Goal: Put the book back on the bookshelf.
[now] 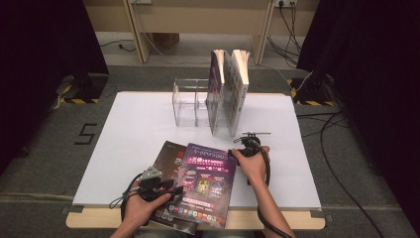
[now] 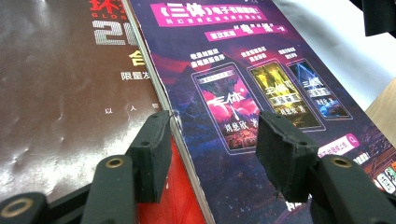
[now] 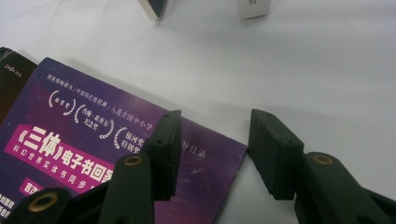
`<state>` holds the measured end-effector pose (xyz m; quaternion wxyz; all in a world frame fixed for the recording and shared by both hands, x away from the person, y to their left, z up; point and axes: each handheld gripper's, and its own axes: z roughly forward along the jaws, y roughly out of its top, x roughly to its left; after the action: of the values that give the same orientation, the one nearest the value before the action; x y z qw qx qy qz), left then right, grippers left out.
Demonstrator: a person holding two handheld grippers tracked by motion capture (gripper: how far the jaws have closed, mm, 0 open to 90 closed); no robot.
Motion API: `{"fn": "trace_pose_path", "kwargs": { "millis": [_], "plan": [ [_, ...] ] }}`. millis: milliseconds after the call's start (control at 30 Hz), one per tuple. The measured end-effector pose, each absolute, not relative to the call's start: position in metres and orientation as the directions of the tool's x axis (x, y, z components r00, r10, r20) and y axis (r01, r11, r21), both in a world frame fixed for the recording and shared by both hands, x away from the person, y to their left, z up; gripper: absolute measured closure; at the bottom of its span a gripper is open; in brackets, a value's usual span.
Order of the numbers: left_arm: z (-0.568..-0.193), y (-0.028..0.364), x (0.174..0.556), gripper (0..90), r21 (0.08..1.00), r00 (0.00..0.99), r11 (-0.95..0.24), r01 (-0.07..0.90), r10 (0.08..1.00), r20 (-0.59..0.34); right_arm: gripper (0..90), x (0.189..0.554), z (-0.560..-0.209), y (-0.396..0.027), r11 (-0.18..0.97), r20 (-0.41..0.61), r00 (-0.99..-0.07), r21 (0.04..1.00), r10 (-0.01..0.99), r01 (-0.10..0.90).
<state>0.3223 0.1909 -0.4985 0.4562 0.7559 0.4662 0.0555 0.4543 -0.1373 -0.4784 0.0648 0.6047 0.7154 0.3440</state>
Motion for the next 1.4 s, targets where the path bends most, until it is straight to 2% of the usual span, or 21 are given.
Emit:
{"fn": "trace_pose_path", "kwargs": {
  "millis": [400, 600, 700, 900, 1067, 1400],
  "plan": [
    [-0.499, 0.19, 0.323, 47.2, 0.737, 0.557, -0.143, 0.66, 0.752, -0.353, 56.0, 0.452, -0.48, -0.139, 0.016, 0.337, -0.257, 0.578, 0.906, 0.816],
    [-0.498, 0.189, 0.322, 52.2, 0.744, 0.563, -0.167, 0.647, 0.763, -0.318, 58.4, 0.452, -0.481, -0.143, -0.006, 0.371, -0.252, 0.572, 0.894, 0.821],
    [-0.498, 0.189, 0.321, 52.5, 0.748, 0.568, -0.178, 0.639, 0.766, -0.303, 56.6, 0.455, -0.481, -0.145, -0.013, 0.395, -0.257, 0.565, 0.882, 0.825],
    [-0.498, 0.188, 0.321, 54.7, 0.749, 0.568, -0.186, 0.635, 0.771, -0.29, 58.1, 0.454, -0.481, -0.144, 0.017, 0.367, -0.278, 0.577, 0.888, 0.816],
    [-0.498, 0.187, 0.32, 57.2, 0.753, 0.57, -0.205, 0.625, 0.779, -0.261, 61.4, 0.452, -0.483, -0.147, -0.02, 0.394, -0.257, 0.577, 0.882, 0.816],
    [-0.497, 0.184, 0.319, 60.0, 0.755, 0.571, -0.232, 0.614, 0.79, -0.221, 60.8, 0.451, -0.481, -0.148, -0.043, 0.426, -0.237, 0.552, 0.873, 0.833]
  ]
}}
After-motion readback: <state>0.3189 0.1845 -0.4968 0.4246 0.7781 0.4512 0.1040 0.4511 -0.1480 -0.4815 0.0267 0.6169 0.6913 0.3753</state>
